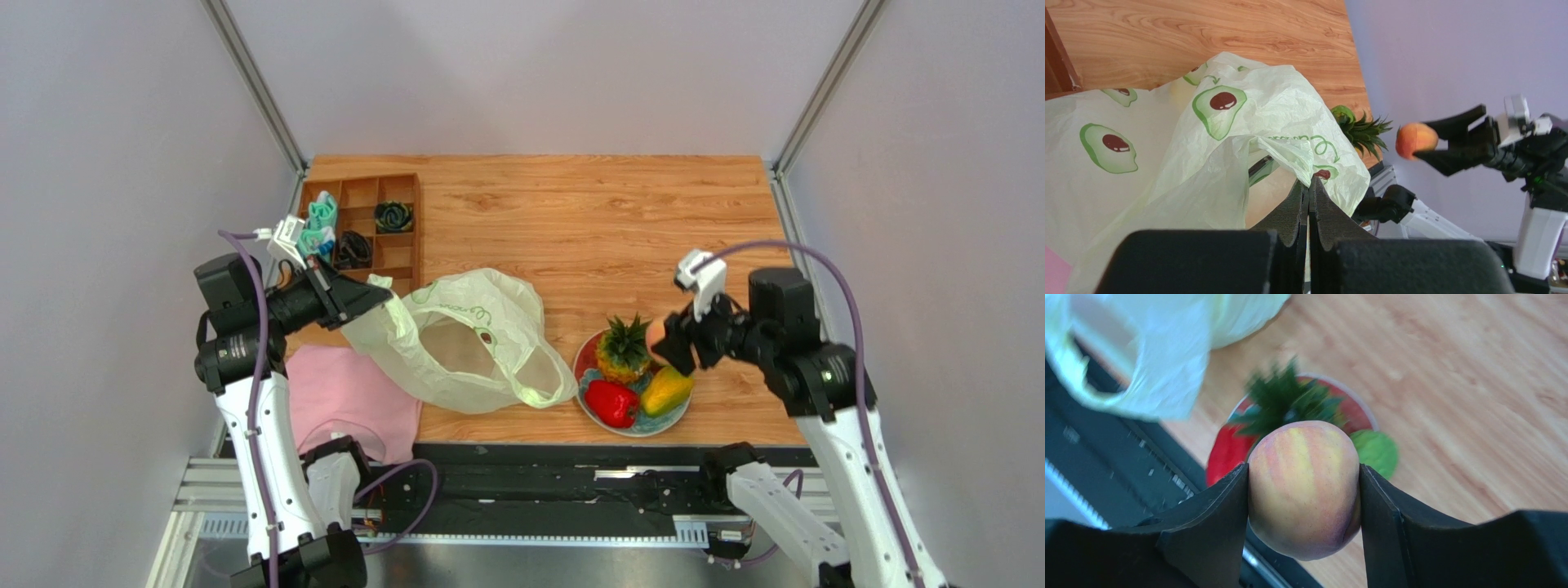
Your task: Take the fake fruits out of the plastic bag
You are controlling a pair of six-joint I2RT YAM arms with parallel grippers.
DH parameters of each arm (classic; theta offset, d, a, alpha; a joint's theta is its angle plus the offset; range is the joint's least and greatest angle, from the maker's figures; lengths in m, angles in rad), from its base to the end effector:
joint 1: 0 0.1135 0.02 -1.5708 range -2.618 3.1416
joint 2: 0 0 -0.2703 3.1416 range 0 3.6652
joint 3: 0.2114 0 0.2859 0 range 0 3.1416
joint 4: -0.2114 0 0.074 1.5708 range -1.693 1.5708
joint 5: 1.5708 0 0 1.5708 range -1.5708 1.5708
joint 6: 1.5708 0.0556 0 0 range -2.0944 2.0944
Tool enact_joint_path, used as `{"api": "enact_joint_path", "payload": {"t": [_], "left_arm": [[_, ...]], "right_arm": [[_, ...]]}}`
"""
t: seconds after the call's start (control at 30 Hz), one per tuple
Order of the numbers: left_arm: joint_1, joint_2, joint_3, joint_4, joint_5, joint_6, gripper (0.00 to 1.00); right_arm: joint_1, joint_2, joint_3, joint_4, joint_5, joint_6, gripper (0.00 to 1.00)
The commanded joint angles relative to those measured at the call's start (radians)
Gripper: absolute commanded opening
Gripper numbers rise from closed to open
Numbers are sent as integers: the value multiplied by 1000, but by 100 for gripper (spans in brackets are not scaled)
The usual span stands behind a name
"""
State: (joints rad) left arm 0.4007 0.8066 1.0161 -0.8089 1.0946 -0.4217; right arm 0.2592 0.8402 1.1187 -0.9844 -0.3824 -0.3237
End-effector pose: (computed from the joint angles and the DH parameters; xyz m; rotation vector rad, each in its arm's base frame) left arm 0.1814 0.0232 0.3693 -0.2009 2.0026 -1.1781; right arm 0.1759 0.0681 0.3679 -0.8344 2.0858 0.3996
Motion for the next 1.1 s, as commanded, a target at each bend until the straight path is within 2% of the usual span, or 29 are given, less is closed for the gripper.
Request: {"api": "enact_joint_path", "payload": {"t": [0.0, 0.1, 0.23, 0.43, 0.73, 0.83, 0.93, 0.97, 1.07], "left_arm": [[6, 5, 24, 66, 24, -32, 0], [6, 3, 16, 77, 31, -48, 0], [6, -7, 6, 79, 39, -54, 0], [6, -26, -1, 71, 34, -57, 0], [7, -49, -13, 30, 24, -35, 0], [9, -47, -10, 16, 27, -25, 0], [9, -43, -10, 11, 25, -20, 0], [9, -41, -8, 11, 24, -20, 0], [9, -37, -11, 20, 19, -22, 0]], "right_arm": [[32, -189, -118, -77, -161, -172, 33], [60, -144, -138, -102, -150, -247, 29], [60, -61, -212, -152, -139, -431, 27], [66, 5, -281, -14, -89, -453, 30], [78, 59, -327, 44, -98, -462, 36], [91, 66, -355, 47, -87, -475, 48], [91, 60, -365, 41, -85, -479, 74], [89, 56, -365, 41, -85, -473, 100], [89, 24, -346, 41, -87, -446, 100]]}}
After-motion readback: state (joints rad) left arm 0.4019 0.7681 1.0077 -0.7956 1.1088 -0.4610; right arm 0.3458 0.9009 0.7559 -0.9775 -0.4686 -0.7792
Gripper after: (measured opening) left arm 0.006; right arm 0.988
